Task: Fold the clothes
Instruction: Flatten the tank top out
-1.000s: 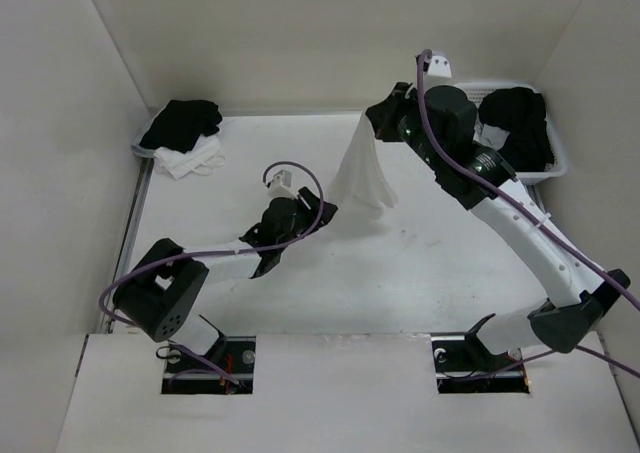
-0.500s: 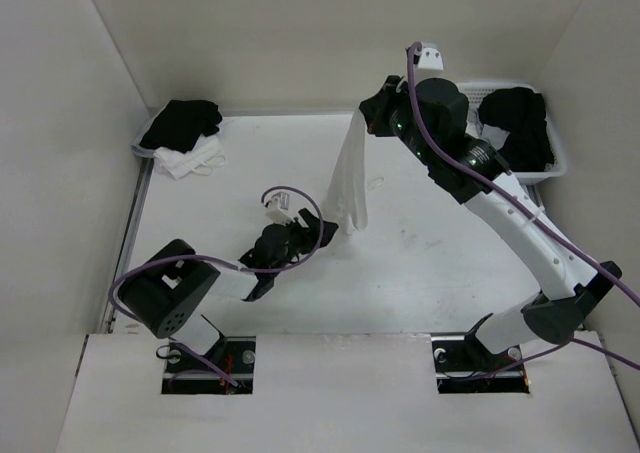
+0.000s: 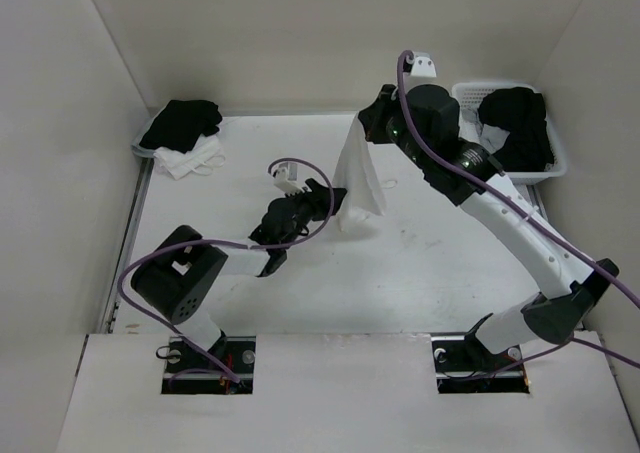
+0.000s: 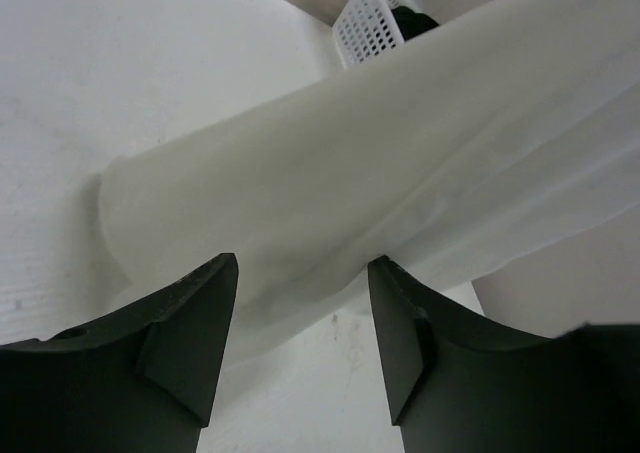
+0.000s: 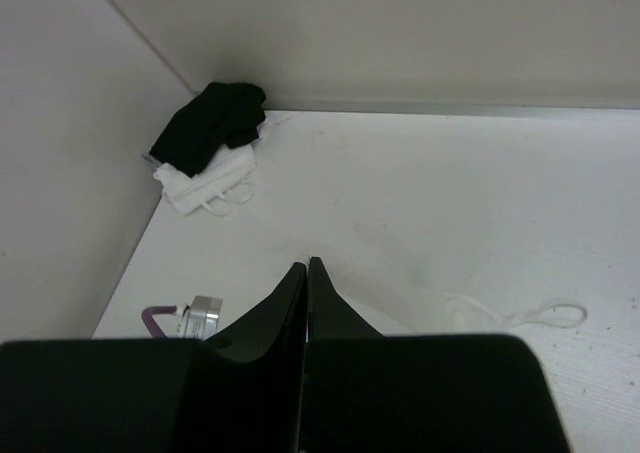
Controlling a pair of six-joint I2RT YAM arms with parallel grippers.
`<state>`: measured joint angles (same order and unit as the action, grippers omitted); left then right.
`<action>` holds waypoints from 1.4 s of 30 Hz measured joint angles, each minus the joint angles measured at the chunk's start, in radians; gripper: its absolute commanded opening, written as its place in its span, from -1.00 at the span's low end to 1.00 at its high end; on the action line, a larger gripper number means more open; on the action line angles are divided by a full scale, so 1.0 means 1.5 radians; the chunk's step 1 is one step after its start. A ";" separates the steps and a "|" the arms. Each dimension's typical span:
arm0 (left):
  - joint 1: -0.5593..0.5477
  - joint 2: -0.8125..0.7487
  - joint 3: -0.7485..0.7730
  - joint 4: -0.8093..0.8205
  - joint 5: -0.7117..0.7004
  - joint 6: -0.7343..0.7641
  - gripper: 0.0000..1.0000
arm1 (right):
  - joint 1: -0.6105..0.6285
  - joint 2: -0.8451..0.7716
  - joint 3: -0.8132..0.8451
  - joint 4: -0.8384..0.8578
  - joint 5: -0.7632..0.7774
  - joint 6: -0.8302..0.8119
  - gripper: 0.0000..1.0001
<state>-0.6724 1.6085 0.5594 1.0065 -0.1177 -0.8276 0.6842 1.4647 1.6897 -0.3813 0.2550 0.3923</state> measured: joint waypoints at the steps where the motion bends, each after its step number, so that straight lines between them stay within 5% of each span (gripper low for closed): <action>1: 0.003 0.010 0.015 0.000 0.003 0.003 -0.20 | 0.000 0.000 -0.004 0.000 0.000 0.000 -0.94; 7: 0.013 0.034 0.039 -0.015 0.024 0.007 -0.66 | -0.003 -0.005 -0.014 0.000 -0.001 0.000 -0.94; 12: 0.021 0.011 0.024 -0.035 0.031 0.008 -0.77 | -0.007 -0.019 -0.020 0.001 -0.003 0.000 -0.94; 21: 0.092 -0.274 0.041 -0.260 -0.010 0.064 -0.90 | 0.001 -0.135 -0.132 0.010 0.001 0.002 -0.94; 35: 0.230 -0.347 0.500 -0.557 -0.041 0.187 -0.84 | 0.326 -0.262 -0.187 0.041 0.014 0.018 -0.94; 42: 0.192 -0.256 0.641 -0.638 0.026 0.286 -0.84 | 0.337 -0.244 -0.325 0.146 -0.002 0.079 -0.95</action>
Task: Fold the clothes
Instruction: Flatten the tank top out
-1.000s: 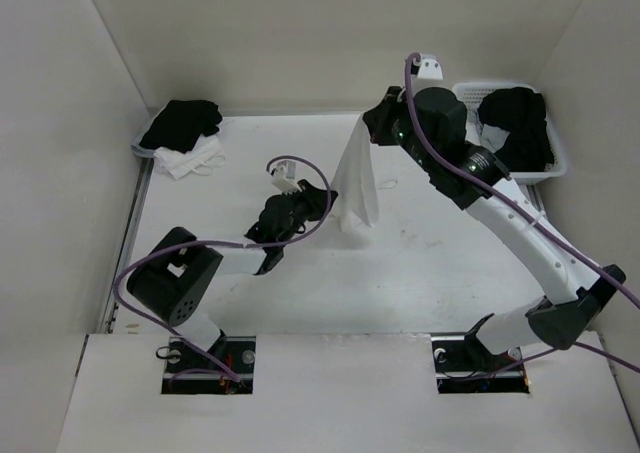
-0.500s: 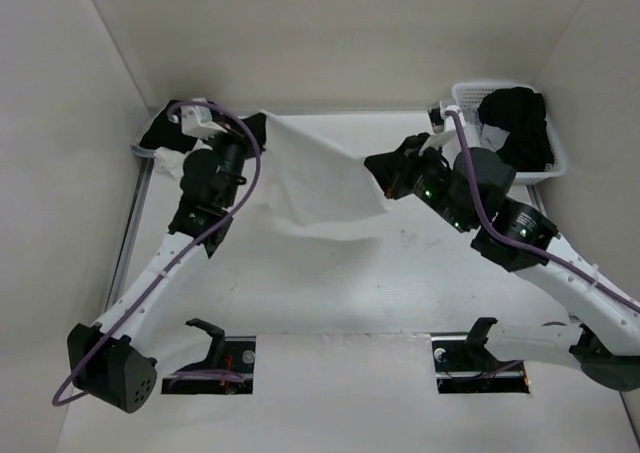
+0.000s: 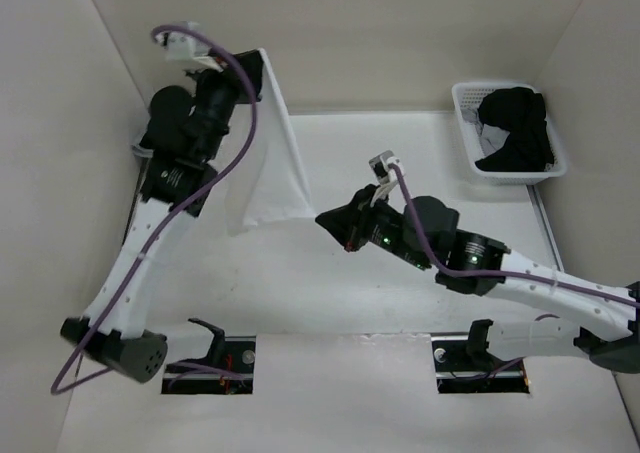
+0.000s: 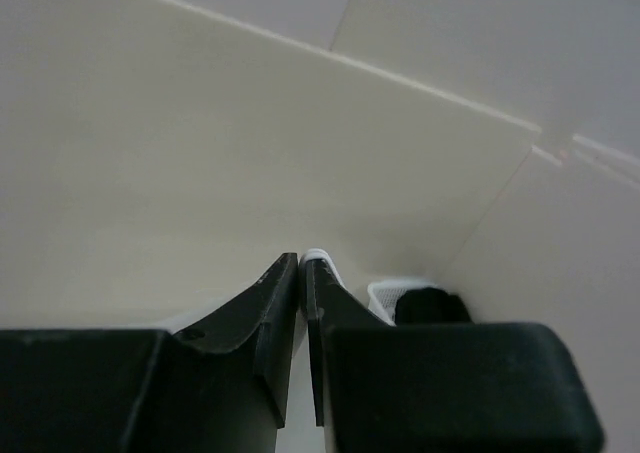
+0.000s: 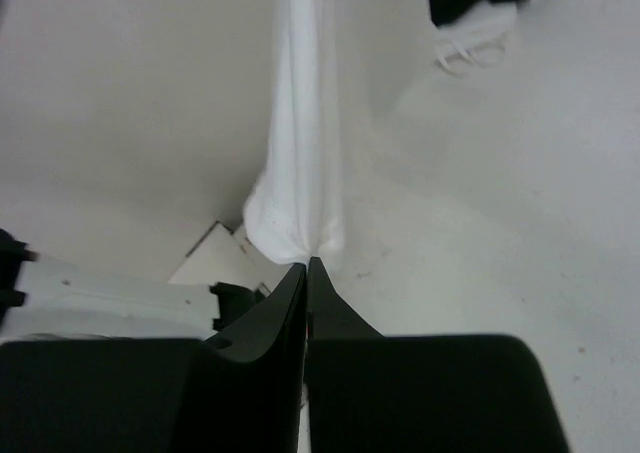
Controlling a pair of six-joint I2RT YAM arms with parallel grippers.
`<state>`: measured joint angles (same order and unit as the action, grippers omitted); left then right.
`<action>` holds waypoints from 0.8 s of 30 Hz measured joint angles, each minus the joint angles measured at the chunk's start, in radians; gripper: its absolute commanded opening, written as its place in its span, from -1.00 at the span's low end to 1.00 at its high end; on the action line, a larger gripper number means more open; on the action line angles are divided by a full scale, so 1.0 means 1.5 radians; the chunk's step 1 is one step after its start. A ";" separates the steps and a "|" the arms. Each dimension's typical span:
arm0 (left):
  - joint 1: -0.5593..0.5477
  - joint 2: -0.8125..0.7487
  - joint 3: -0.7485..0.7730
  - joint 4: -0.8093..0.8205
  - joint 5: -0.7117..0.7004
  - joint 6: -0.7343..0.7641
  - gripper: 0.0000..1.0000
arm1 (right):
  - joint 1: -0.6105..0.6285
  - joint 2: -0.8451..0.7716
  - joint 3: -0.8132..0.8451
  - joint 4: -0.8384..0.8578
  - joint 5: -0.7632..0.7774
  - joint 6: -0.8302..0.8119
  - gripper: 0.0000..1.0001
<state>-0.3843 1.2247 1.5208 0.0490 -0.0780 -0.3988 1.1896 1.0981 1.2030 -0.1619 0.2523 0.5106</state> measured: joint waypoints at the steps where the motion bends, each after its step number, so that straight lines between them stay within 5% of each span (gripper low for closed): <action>1: -0.010 0.034 0.018 -0.008 0.009 0.014 -0.83 | -0.016 0.006 -0.032 0.019 -0.007 0.015 -0.95; 5: -0.054 0.234 0.104 -0.038 0.047 0.072 -0.73 | -0.116 0.023 -0.171 0.081 -0.029 0.080 -0.96; 9: -0.102 0.498 0.182 -0.057 0.067 0.114 -0.11 | -0.220 0.034 -0.288 0.114 -0.047 0.136 -0.95; 14: -0.143 0.682 0.140 -0.099 0.079 0.109 0.08 | -0.329 0.076 -0.390 0.158 -0.073 0.175 -0.95; 18: -0.145 0.618 -0.001 -0.068 0.082 0.075 0.07 | -0.392 0.097 -0.450 0.171 -0.087 0.190 -0.95; 24: -0.117 0.243 -0.326 0.057 0.014 -0.025 0.06 | -0.416 0.041 -0.500 0.174 -0.102 0.201 -0.76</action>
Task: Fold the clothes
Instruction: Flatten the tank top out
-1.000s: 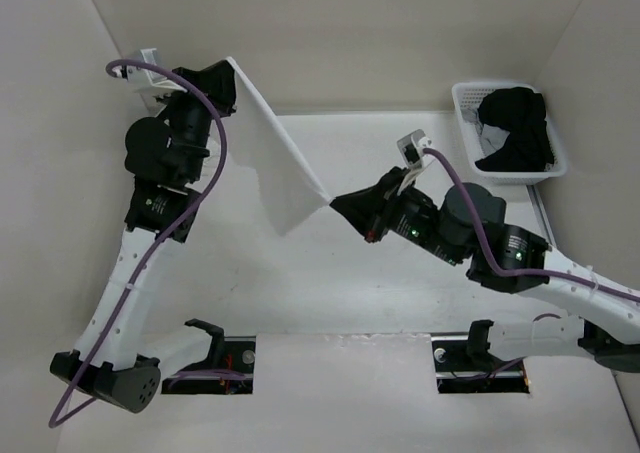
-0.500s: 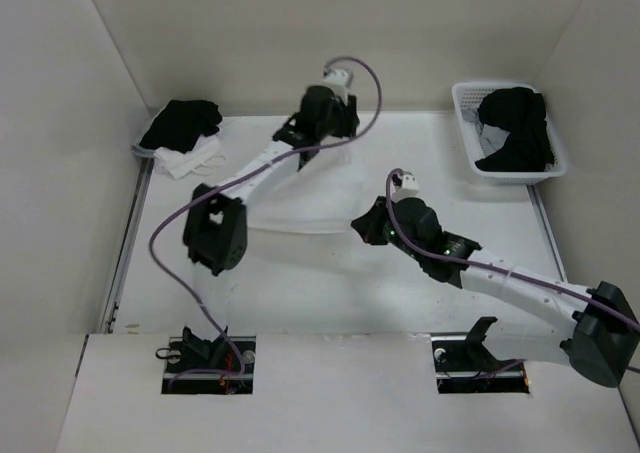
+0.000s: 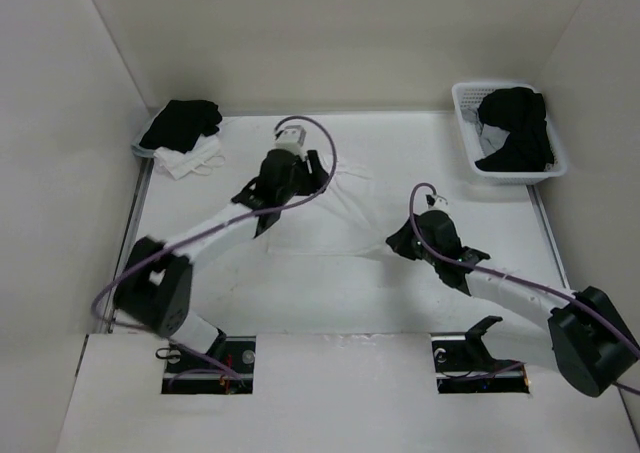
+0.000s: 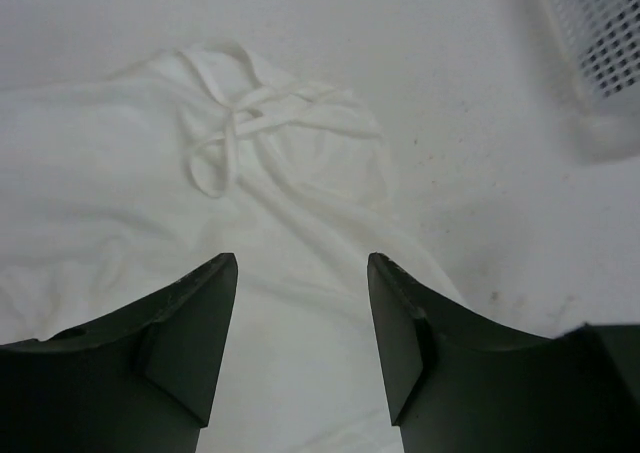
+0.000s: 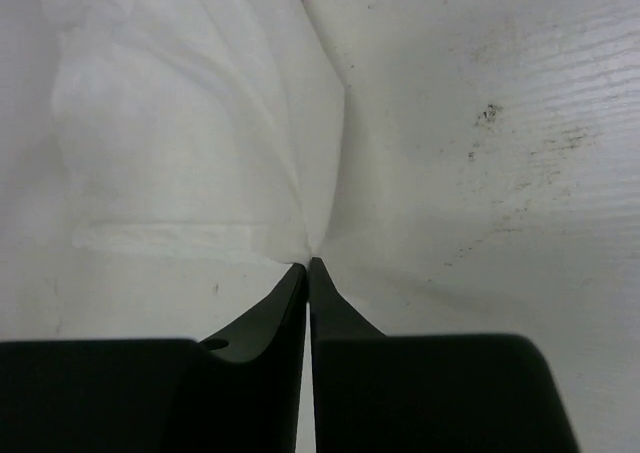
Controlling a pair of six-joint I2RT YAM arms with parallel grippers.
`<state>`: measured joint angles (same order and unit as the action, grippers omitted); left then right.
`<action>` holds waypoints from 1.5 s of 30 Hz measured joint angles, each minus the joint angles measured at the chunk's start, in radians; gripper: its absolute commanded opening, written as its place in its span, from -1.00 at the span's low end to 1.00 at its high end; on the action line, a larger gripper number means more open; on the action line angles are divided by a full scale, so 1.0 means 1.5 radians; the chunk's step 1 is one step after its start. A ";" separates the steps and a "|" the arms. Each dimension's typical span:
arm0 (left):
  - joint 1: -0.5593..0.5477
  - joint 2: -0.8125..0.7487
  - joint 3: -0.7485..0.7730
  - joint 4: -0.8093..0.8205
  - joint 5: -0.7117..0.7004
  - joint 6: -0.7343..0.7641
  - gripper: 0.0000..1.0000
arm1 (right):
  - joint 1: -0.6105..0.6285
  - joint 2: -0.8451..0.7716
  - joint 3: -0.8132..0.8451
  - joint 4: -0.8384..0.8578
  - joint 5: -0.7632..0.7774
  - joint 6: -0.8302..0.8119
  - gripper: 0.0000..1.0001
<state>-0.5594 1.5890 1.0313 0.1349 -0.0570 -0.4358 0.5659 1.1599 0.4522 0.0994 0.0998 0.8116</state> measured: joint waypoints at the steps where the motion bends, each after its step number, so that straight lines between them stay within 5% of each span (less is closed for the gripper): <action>1: 0.000 -0.068 -0.054 0.024 -0.019 -0.017 0.06 | -0.006 -0.010 -0.004 0.003 -0.001 0.001 -0.64; 5: -0.015 -0.282 -0.247 0.062 -0.085 -0.078 0.05 | -0.025 -0.040 -0.015 0.004 0.000 0.003 -0.27; 10: -0.001 -0.420 -0.384 -0.068 -0.131 -0.154 -0.02 | -0.031 -0.121 -0.028 -0.040 0.022 -0.005 -0.09; 15: 0.032 -0.472 -0.424 -0.173 -0.139 -0.214 -0.16 | -0.030 -0.153 -0.028 -0.071 0.044 -0.023 -0.57; 24: 0.064 -0.421 -0.440 -0.193 -0.111 -0.250 -0.16 | 0.019 -0.105 -0.028 -0.084 0.056 -0.023 -0.57; 31: 0.095 -0.326 -0.457 -0.108 -0.080 -0.244 -0.13 | 0.021 -0.104 -0.028 -0.081 0.056 -0.022 -0.56; 38: 0.107 -0.256 -0.456 -0.005 -0.060 -0.229 -0.60 | 0.029 -0.100 -0.028 -0.076 0.056 -0.022 -0.53; 45: 0.107 -0.255 -0.456 -0.010 -0.051 -0.222 -0.90 | 0.018 -0.095 -0.028 -0.073 0.055 -0.018 -0.09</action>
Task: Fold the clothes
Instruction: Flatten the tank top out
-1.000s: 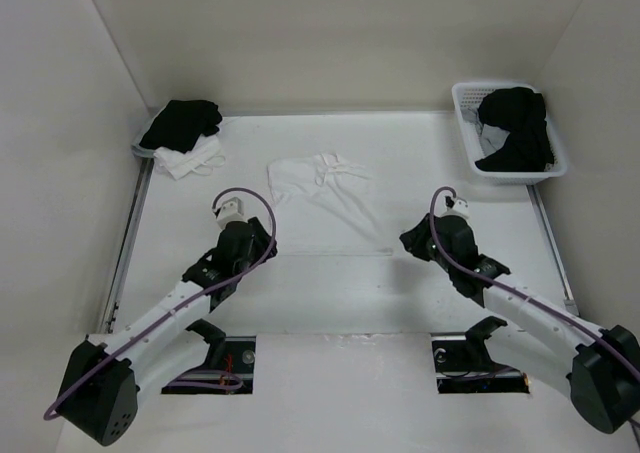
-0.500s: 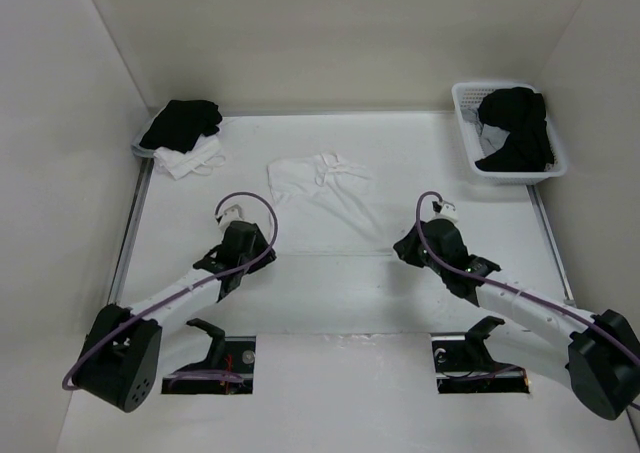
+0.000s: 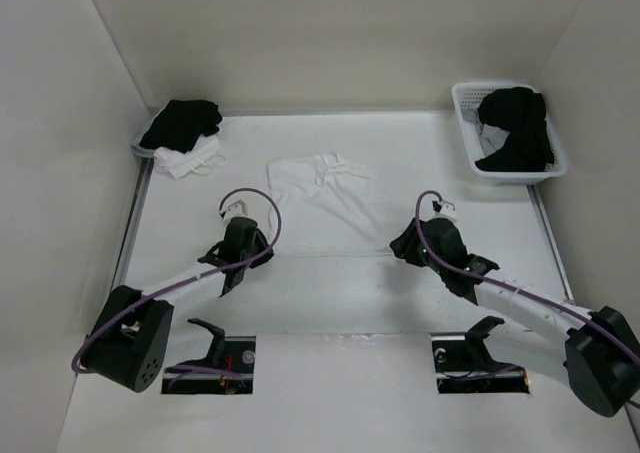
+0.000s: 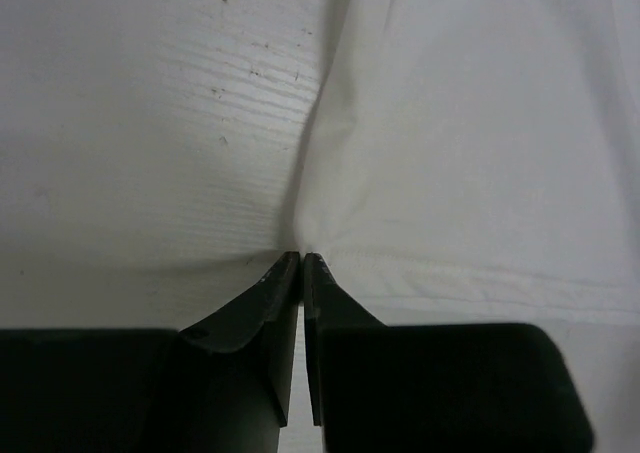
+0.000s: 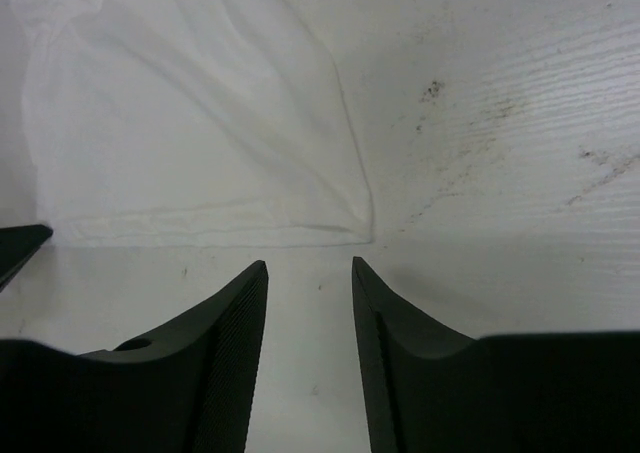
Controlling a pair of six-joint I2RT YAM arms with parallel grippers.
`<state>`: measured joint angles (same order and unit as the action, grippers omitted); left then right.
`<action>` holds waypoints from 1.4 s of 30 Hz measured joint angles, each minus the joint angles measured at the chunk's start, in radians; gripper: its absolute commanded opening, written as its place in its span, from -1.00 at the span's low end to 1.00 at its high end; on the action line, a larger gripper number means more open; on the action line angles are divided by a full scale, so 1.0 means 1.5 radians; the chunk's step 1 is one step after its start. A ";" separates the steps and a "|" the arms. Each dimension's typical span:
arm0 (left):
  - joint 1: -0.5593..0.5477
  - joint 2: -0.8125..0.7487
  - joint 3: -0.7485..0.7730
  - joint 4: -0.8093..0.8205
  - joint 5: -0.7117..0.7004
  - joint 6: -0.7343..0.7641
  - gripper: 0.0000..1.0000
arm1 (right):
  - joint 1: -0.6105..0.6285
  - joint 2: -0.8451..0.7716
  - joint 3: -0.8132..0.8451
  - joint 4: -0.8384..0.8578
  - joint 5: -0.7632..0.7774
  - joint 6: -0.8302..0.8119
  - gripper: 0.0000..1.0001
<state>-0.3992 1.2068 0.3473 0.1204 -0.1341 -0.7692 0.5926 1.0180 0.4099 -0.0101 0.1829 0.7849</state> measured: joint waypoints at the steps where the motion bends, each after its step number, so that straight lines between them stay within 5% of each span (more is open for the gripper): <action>1: 0.000 -0.010 0.000 -0.010 0.000 0.000 -0.90 | -0.008 0.006 0.000 0.003 0.000 0.001 -0.09; 7: 0.005 -0.197 0.000 -0.096 0.002 -0.002 -0.90 | -0.038 0.074 0.002 0.013 -0.006 0.005 -0.22; 13: 0.035 -0.341 -0.010 -0.159 0.005 -0.017 -0.89 | -0.014 0.145 0.019 0.026 -0.025 0.028 -0.11; 20: 0.048 -0.356 -0.068 -0.205 0.028 -0.047 -0.88 | 0.048 0.205 0.029 0.068 -0.035 0.088 -0.43; 32: 0.052 -0.373 -0.070 -0.208 0.066 -0.052 -0.87 | 0.123 0.209 0.043 0.049 0.002 0.150 -0.16; 42: 0.061 -0.381 -0.070 -0.207 0.080 -0.052 -0.86 | 0.139 0.197 0.043 0.014 0.047 0.163 -0.61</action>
<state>-0.3077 0.6357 0.2424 -0.1905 -0.0143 -0.8467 0.8009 1.3136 0.4744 0.0113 0.2539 1.0290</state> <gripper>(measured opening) 0.065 0.224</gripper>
